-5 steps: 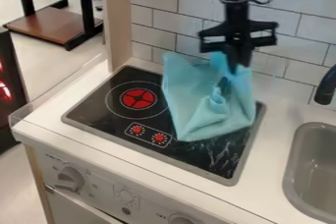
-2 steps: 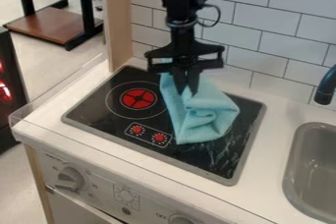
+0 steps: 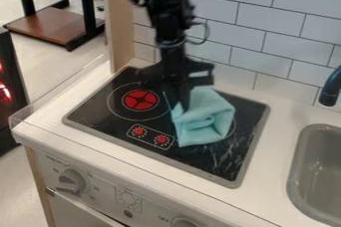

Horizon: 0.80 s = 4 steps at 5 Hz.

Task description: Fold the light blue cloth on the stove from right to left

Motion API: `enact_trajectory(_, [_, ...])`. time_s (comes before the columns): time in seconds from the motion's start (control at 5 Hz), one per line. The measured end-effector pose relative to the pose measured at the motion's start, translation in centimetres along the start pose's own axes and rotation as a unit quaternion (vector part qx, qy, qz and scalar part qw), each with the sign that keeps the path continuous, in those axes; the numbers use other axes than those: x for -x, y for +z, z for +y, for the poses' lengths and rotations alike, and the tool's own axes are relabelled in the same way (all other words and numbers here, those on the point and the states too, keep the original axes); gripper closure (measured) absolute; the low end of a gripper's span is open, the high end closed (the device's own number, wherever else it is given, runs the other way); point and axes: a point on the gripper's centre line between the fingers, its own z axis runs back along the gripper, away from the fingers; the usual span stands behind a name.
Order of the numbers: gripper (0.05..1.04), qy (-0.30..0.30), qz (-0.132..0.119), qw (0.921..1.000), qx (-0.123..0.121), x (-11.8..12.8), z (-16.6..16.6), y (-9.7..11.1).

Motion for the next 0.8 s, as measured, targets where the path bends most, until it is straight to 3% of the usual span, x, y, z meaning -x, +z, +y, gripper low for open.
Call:
enact_trajectory(0.2, [1.004, 0.001, 0.01, 0.9999, -0.003, 0.06, 0.79, -1.47])
enact_trajectory(0.4, [0.84, 0.0, 0.026, 0.9996, -0.009, 0.42, 1.19, -2.22])
enact_trajectory(0.8, [0.276, 0.016, 0.031, 0.9994, -0.009, 0.5, 1.35, -2.11])
